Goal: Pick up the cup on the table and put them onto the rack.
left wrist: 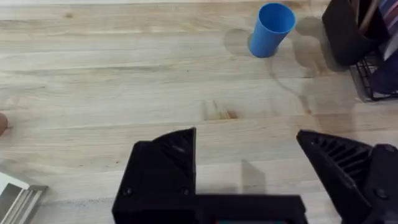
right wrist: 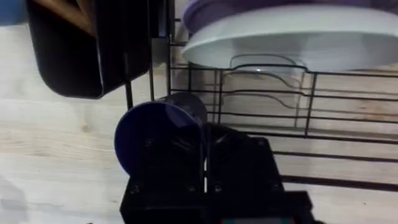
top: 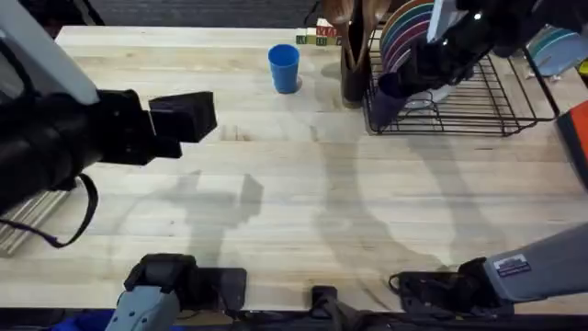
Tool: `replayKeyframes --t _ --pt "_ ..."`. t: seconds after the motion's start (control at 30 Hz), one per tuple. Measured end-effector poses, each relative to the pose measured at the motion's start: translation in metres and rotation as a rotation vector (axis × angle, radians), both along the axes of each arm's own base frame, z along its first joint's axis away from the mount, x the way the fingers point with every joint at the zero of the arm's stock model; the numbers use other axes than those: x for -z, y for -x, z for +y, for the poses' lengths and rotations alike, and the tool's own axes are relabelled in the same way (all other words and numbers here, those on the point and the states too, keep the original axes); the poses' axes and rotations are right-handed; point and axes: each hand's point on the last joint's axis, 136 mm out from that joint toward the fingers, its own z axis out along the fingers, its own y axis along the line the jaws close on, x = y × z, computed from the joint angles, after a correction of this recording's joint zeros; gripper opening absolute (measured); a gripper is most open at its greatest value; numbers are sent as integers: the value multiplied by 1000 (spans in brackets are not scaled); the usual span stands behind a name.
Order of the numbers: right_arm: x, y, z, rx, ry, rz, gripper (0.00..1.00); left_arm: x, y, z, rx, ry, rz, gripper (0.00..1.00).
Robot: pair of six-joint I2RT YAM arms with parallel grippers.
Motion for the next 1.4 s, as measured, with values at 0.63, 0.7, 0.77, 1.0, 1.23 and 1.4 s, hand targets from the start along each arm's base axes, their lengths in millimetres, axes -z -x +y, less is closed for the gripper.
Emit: replayKeyframes --t 0.63,0.7,0.77,1.0,1.23,1.4 --pt "10 -5 2 -6 5 11 33 0 0 0 0 0 0 993" --pt "9 -5 2 -5 5 10 41 0 0 0 0 0 0 993" --pt "10 -5 3 -6 5 13 75 0 0 0 0 0 0 993" --pt "13 -4 3 -8 6 22 192 0 0 0 0 0 0 993" --pt "13 -3 3 -8 6 25 218 0 0 0 0 0 0 993" --pt "14 -1 3 -8 8 37 224 0 0 0 0 0 0 993"
